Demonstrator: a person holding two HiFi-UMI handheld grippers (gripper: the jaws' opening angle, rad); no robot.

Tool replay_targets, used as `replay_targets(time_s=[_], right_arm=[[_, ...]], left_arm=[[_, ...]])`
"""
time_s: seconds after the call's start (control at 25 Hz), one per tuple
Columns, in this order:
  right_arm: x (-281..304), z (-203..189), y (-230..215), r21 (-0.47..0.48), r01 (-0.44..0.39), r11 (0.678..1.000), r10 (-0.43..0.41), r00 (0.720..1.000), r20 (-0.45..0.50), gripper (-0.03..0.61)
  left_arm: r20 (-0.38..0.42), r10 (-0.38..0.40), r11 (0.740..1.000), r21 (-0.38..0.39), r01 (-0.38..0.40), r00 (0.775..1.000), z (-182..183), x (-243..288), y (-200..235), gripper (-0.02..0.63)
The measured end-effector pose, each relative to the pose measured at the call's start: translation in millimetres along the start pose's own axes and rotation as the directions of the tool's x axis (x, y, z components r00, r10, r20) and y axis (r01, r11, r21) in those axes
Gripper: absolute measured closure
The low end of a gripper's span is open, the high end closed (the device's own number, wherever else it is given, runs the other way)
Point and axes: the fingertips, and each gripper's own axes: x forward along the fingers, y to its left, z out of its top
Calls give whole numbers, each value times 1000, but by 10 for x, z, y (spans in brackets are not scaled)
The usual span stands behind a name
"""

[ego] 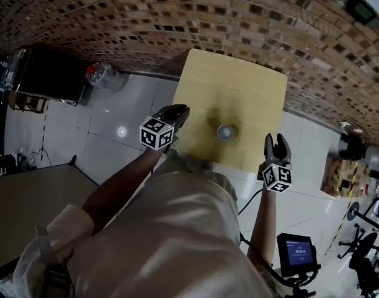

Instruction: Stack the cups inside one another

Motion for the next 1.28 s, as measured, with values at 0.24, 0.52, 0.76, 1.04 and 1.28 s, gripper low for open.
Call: replay_targets(time_s=[0.24,0.52,0.76,1.04,1.28], right_arm=[[42,-162,456,25,-10,1000,10,1000,2,408],[-176,-90,923,-35,81,996,-80,996,28,410],[-462,-138,1579,-18,171,985,-170,983,68,410],[-931,-188,2351,-34,305,952,-295,940,168,385],[-1383,-449,2826,-2,376,926,-370,912,177,388]], left_arm=[[-31,5,1000,4,-5,1000,-194,-253,158,517],[-45,-98,995,13,99,994,-447,-609,299,514],[21,-147,989,-27,148,989,-432,-1175,703,514],[94,-203,979,25,201,975,-513,-1987,1087,514],[83,-247,969,49,244,965,-718,-2358,1184,514]])
